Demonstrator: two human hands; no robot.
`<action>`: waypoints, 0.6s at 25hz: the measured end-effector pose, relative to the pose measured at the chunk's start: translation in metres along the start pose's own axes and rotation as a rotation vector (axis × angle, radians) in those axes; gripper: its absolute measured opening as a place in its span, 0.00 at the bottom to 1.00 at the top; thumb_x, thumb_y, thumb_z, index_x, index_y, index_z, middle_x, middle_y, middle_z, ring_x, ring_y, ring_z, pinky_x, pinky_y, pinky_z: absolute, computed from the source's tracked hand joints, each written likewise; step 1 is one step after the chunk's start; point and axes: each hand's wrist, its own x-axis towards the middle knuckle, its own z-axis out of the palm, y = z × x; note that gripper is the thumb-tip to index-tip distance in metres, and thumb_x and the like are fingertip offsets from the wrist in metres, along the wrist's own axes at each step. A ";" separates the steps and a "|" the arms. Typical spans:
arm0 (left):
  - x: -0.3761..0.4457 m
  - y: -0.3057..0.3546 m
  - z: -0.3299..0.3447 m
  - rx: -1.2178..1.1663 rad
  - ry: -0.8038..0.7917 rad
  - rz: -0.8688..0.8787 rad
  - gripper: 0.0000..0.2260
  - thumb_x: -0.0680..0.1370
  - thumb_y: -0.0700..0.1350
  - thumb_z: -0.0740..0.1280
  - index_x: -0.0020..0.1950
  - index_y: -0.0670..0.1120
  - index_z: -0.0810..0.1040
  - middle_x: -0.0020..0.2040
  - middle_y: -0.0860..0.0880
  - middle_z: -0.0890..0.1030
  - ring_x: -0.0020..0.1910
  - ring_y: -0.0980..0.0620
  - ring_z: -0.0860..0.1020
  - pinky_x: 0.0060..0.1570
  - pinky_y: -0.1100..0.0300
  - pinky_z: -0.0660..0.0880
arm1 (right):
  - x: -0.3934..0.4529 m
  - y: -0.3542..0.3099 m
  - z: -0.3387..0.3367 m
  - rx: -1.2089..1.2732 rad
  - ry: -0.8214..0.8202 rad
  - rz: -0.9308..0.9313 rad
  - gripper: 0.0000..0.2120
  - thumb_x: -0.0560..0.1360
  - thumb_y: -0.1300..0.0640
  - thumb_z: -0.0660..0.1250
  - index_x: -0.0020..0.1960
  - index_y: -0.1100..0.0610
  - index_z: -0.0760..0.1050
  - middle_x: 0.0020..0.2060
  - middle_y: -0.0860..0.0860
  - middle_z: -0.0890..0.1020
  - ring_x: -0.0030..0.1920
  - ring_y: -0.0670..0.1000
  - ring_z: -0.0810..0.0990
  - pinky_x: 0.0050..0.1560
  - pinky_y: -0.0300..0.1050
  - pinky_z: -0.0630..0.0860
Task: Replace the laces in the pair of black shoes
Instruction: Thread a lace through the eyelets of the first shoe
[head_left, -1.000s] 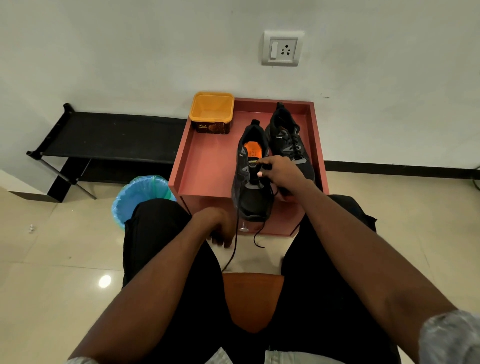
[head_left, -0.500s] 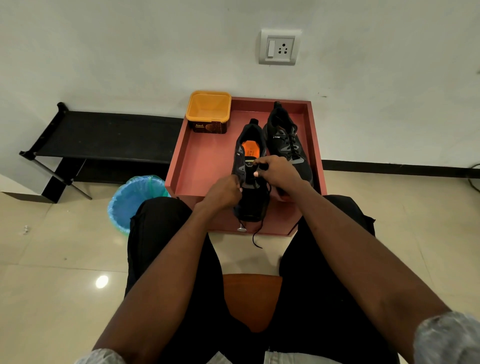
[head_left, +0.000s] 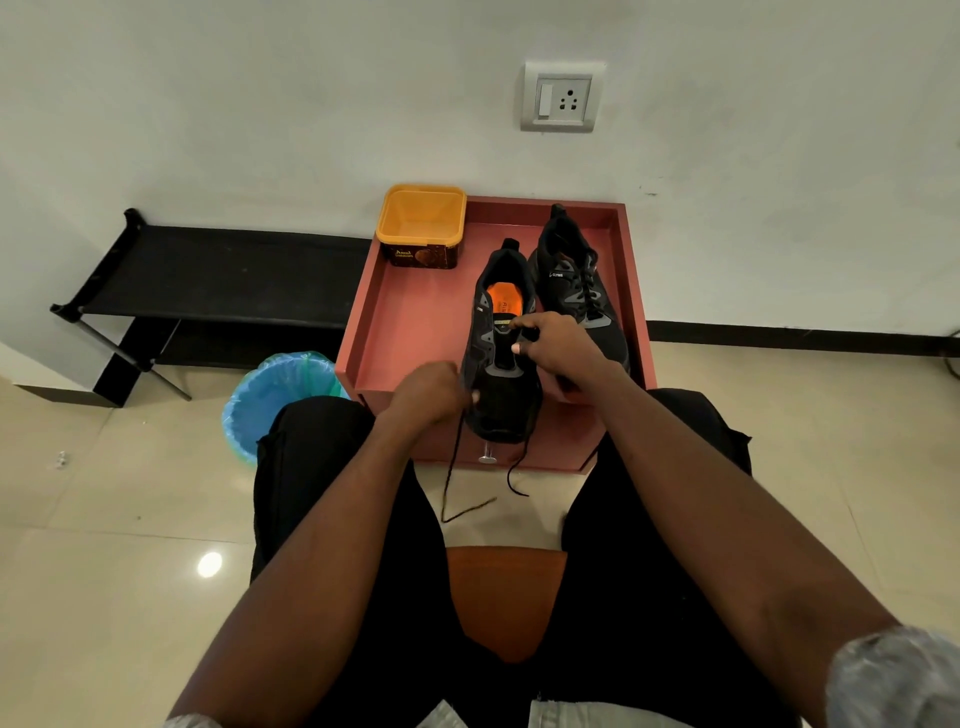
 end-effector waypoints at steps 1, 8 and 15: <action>0.005 0.003 0.002 -0.154 0.123 0.024 0.11 0.79 0.50 0.68 0.51 0.42 0.74 0.46 0.46 0.78 0.44 0.47 0.75 0.41 0.57 0.68 | -0.001 -0.001 0.000 -0.009 0.003 -0.004 0.22 0.77 0.53 0.70 0.70 0.48 0.74 0.65 0.55 0.78 0.59 0.56 0.80 0.61 0.56 0.77; 0.023 0.011 0.018 -0.257 0.216 0.102 0.03 0.77 0.38 0.64 0.48 0.39 0.75 0.49 0.39 0.80 0.48 0.39 0.77 0.41 0.55 0.68 | -0.008 -0.002 0.003 -0.023 -0.003 0.000 0.24 0.77 0.49 0.70 0.72 0.47 0.71 0.64 0.57 0.79 0.57 0.57 0.80 0.61 0.56 0.77; 0.018 0.012 0.017 -0.242 0.142 0.098 0.04 0.78 0.38 0.63 0.43 0.41 0.72 0.50 0.34 0.78 0.49 0.36 0.77 0.41 0.54 0.69 | -0.011 -0.007 0.006 -0.031 0.023 0.014 0.25 0.75 0.48 0.69 0.71 0.46 0.72 0.62 0.56 0.80 0.58 0.58 0.80 0.59 0.56 0.78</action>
